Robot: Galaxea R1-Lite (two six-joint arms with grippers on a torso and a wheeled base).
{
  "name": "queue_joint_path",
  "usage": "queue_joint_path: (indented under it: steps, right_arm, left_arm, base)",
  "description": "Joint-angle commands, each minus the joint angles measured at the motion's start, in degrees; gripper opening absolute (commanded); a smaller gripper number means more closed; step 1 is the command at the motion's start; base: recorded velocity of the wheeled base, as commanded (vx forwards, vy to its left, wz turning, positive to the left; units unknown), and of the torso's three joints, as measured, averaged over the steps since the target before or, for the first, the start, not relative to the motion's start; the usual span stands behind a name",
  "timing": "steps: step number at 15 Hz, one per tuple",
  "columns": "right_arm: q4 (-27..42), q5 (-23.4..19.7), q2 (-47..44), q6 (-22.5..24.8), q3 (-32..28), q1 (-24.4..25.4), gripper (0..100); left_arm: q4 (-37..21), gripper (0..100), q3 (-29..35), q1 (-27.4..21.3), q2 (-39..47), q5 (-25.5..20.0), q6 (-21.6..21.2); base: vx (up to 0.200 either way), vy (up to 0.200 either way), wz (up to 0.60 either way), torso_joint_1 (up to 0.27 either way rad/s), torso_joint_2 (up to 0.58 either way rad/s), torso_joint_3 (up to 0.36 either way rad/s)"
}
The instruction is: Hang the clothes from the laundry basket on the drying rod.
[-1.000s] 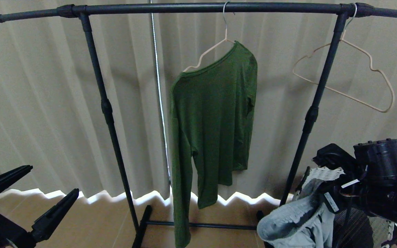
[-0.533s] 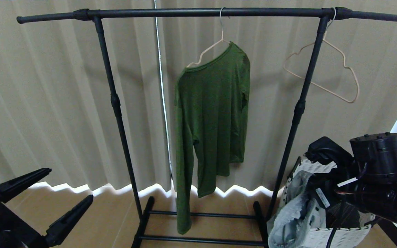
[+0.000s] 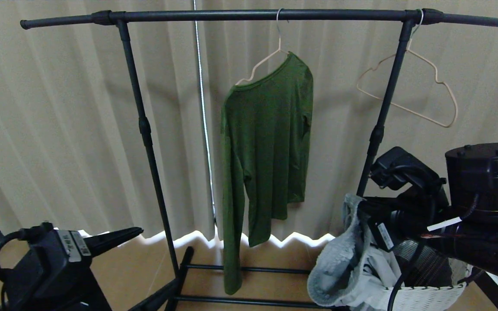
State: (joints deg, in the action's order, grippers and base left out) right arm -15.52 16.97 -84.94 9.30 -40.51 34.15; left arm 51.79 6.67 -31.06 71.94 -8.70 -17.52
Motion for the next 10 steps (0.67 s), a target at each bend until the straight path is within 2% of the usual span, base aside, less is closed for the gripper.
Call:
queue_joint_path:
  steps: [1, 2, 3, 7, 8, 10]
  right_arm:
    - [0.0, -0.1, 1.4, -1.5, -1.4, 4.0, 0]
    - [0.0, -1.1, 2.2, -4.8, -2.9, 7.2, 0]
    - [0.0, -2.8, 2.7, -6.5, -3.8, 8.1, 0]
    - [-0.4, -5.2, 2.9, -7.8, -5.9, 8.3, 0]
    - [-3.1, -6.3, 2.9, -9.2, -6.1, 8.7, 0]
    - [-5.8, -6.9, 2.8, -9.7, -5.9, 9.4, 0]
  left_arm:
    - [0.1, 100, 4.3, -7.8, 7.9, 0.1, 5.5]
    - [0.1, 100, 9.7, -13.0, 13.1, 0.4, 15.2]
    - [0.1, 100, 12.5, -15.0, 16.4, 0.9, 18.5]
    - [0.2, 100, 19.3, -18.3, 29.9, 8.7, 21.8]
    - [0.2, 100, 21.5, -19.2, 33.7, 12.0, 23.0]
    - [0.2, 100, 22.7, -19.5, 36.1, 12.7, 23.8]
  base:
    - [0.000, 0.000, 0.00, 0.000, 0.00, 0.000]
    - [0.000, 0.000, 0.00, 0.000, 0.00, 0.000]
    - [0.000, 0.000, 0.00, 0.000, 0.00, 0.000]
    - [0.000, 0.000, 0.00, 0.000, 0.00, 0.000]
    - [0.000, 0.000, 0.00, 0.000, 0.00, 0.000]
    - [0.000, 0.000, 0.00, 0.000, 0.00, 0.000]
